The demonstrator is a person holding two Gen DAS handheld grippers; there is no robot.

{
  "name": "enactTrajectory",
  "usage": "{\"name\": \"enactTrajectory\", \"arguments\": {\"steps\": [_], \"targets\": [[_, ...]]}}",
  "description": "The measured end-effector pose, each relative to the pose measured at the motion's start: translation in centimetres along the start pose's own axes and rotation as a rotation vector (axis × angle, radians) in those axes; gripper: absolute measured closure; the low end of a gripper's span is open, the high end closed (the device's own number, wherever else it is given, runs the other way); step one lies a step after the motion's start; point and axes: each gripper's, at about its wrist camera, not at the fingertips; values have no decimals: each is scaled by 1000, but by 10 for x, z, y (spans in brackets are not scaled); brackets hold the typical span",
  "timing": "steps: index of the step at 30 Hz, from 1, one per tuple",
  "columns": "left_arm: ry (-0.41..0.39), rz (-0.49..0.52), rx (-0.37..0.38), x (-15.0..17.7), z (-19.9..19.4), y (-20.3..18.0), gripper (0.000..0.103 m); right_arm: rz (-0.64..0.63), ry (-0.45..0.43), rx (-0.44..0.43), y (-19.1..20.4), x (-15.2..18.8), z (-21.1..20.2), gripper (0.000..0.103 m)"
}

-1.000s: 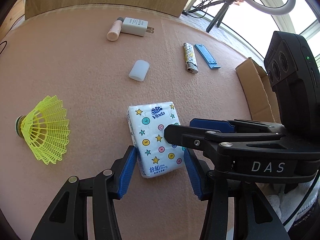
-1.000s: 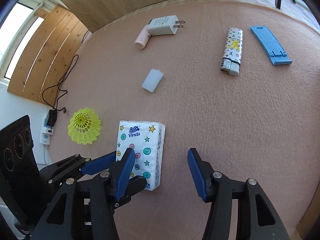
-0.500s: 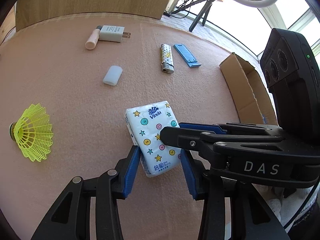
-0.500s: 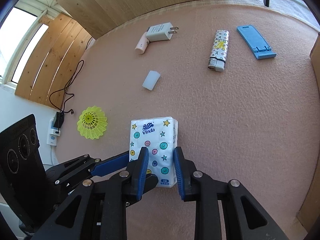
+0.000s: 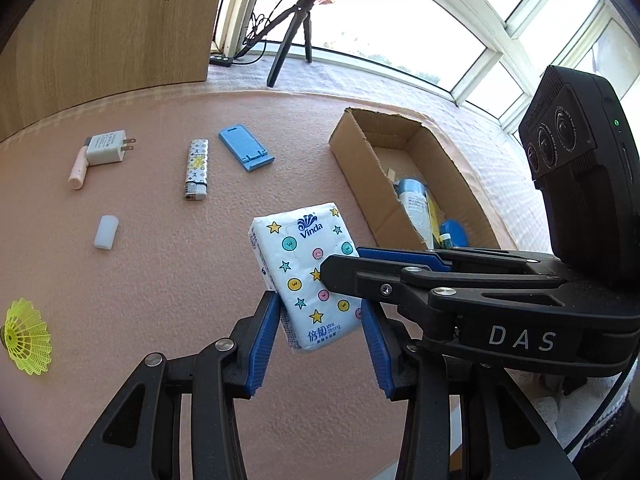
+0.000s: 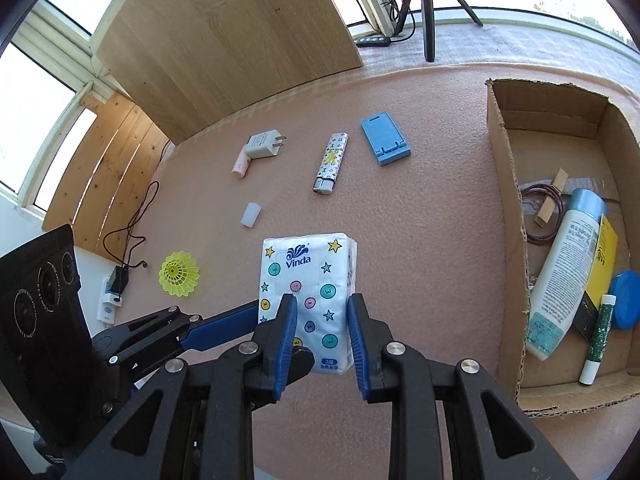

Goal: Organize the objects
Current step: 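Carry the tissue pack with the right gripper and release it into the box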

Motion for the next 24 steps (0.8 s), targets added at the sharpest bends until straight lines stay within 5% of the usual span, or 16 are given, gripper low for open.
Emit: {"name": "enactTrajectory", "arguments": {"steps": [14, 24], "targets": [[5, 146, 112, -29, 27, -110, 58, 89, -135, 98, -69, 16, -81, 79], [12, 207, 136, -40, 46, -151, 58, 136, -178, 129, -101, 20, -107, 79]]}}
Point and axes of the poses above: each gripper's, at about its wrist camera, not at the fingertips, and z roughly the way its jaws point, y to its left, x to its underside, and after that the axes turned 8 degrees about -x, right-handed
